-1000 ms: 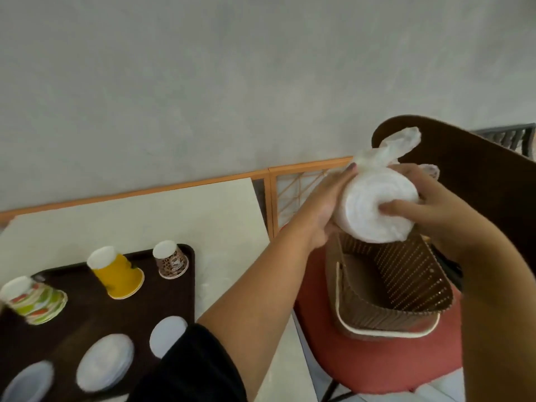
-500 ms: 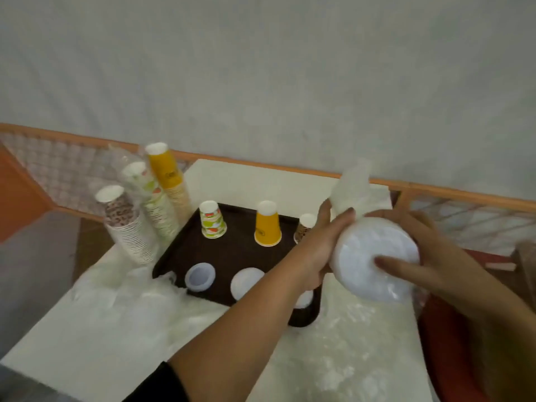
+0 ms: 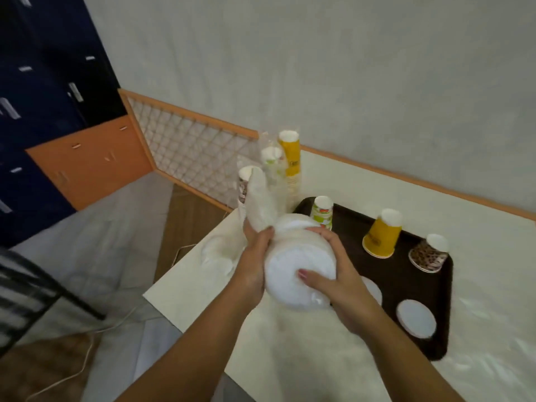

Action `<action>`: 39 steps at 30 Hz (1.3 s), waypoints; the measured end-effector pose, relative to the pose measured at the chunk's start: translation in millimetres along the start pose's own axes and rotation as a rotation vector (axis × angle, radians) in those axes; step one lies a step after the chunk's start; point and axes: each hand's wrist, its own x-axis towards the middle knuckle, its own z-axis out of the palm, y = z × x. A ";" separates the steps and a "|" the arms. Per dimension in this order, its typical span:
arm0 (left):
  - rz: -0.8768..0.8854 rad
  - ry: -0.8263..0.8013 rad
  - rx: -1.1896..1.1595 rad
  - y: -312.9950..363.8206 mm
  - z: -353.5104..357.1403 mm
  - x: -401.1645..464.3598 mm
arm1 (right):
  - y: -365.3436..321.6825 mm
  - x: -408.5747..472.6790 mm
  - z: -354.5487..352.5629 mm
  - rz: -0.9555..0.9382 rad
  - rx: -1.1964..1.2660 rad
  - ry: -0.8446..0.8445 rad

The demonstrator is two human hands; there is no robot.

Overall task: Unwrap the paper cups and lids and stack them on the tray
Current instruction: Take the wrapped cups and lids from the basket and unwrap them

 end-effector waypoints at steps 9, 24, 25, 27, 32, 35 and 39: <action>0.045 0.146 0.533 -21.2 -127.3 8.2 | 42.0 29.5 107.2 0.090 -0.255 0.064; -0.281 0.240 0.607 -85.3 -195.4 38.2 | 118.1 40.4 180.9 0.032 -0.921 0.157; -0.192 0.264 0.674 -86.3 -196.4 37.7 | 119.5 40.9 181.8 0.031 -0.951 0.153; -0.053 0.139 0.685 -87.7 -198.6 35.2 | 117.8 40.9 181.7 0.059 -0.996 0.154; 0.047 -0.197 0.655 -99.1 -206.7 36.9 | 127.7 35.0 170.8 0.033 -1.110 0.054; 0.093 -0.192 0.733 -100.6 -205.4 35.9 | 132.3 31.9 162.4 0.019 -1.173 -0.010; 0.109 -0.126 0.748 -99.8 -207.1 32.2 | 124.7 29.0 161.3 -0.030 -1.109 -0.017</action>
